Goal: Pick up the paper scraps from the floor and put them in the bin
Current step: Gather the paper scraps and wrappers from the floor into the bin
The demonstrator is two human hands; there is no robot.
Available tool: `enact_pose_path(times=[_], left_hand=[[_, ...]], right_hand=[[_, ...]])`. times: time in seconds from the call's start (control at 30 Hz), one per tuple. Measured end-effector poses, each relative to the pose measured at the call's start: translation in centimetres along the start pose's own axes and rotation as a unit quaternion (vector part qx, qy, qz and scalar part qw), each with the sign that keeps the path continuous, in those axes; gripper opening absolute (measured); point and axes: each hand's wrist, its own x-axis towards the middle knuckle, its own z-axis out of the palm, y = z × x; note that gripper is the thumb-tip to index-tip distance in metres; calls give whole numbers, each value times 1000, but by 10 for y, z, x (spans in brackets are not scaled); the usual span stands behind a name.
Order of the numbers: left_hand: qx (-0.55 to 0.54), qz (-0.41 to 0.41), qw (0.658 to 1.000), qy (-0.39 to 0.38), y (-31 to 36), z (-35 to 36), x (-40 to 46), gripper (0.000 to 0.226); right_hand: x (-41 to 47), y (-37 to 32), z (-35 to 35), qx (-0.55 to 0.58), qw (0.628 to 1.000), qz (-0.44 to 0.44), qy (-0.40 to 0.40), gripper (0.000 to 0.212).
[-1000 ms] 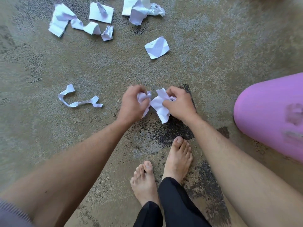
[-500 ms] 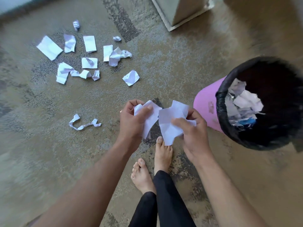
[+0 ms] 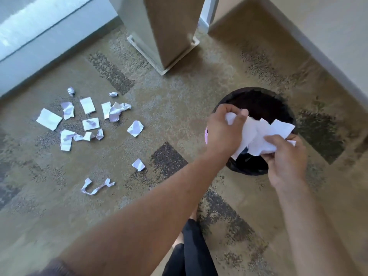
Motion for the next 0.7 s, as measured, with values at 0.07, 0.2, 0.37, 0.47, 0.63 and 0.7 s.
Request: enact_pose_path(times=[0.07,0.2,0.37,0.47,0.63,0.7], left_hand=[[17,-21,1000,-8,-2,13,11,19],[82,-32,994,-65,-10,13,20,43],[89,-13,989,-118,-24,-9,18,40],[79,-1,993,-83,-33,-26,11,41],[60,11,998,-19,-48,-68,-2,26],[67,9,998,6,-55,-87,-7,23]], right_hand=[[13,2,-5,-12,1000,25,-2,11],[26,7,-11,-78,994,64,-49,30],[22,16,-10,-65,993,84,-52,18],[20,23,-7,-34,997,69,-1,33],[6,38,7,-115,993,-36,15,29],[-6,45,16,-177,978,-112,-13,28]])
